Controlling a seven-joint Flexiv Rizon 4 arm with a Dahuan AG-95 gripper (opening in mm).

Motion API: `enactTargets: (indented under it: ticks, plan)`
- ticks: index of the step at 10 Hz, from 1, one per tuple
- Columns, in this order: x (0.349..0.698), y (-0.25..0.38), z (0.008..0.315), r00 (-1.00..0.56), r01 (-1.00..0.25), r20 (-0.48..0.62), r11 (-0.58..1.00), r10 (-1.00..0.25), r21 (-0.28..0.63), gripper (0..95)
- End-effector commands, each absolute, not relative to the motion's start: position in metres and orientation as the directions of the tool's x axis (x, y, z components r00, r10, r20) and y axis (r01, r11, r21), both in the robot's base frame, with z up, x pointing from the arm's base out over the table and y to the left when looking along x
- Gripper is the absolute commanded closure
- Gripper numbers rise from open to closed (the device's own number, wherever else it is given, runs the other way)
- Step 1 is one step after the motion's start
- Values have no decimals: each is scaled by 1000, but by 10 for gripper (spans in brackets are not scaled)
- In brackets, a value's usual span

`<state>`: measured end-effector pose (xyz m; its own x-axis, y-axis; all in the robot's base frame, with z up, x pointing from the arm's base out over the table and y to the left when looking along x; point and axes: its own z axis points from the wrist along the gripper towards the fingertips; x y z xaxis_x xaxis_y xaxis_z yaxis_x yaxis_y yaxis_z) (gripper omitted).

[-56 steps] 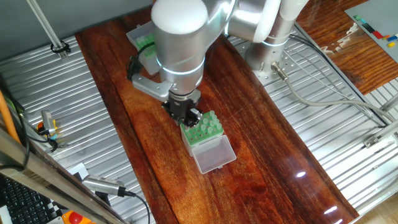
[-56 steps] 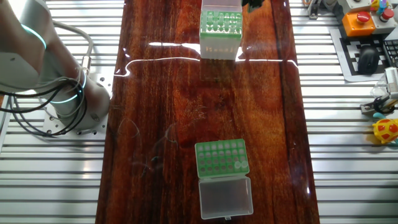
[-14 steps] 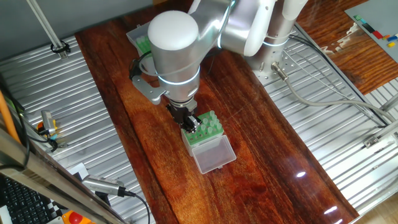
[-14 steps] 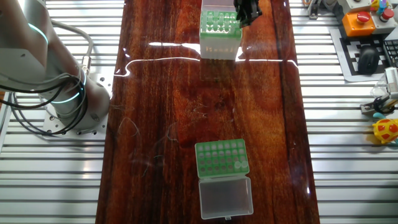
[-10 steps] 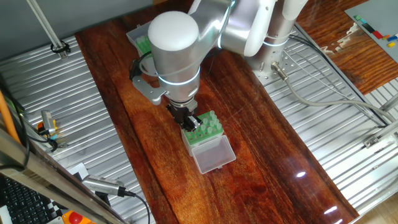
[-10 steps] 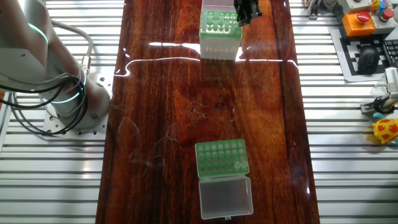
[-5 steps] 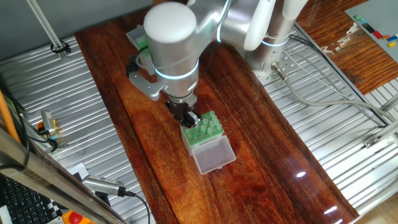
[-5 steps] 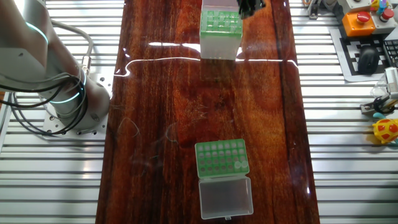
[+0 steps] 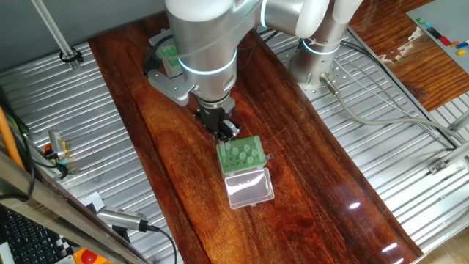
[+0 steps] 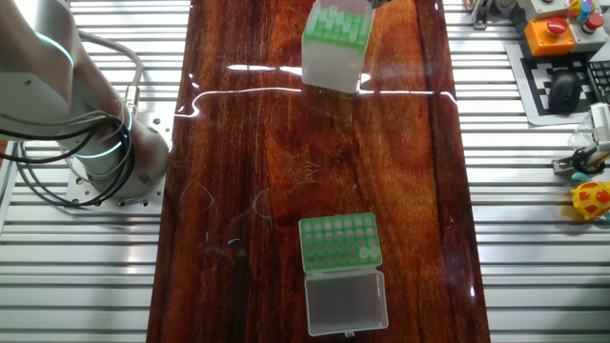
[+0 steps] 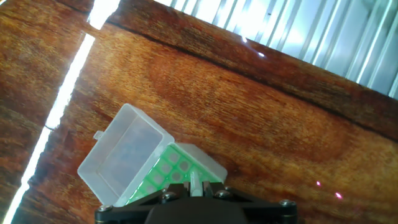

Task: Transfer all large pipette tips from one holder to another

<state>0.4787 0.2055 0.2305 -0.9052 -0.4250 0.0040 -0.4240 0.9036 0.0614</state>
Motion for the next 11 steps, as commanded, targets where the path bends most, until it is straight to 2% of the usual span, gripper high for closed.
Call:
enactTargets:
  ticks: [1, 11]
  plan:
    - [477, 205, 232, -902, -430, 6, 901, -431, 60, 950]
    - [477, 205, 234, -877, -479, 6, 876, -480, 59, 950]
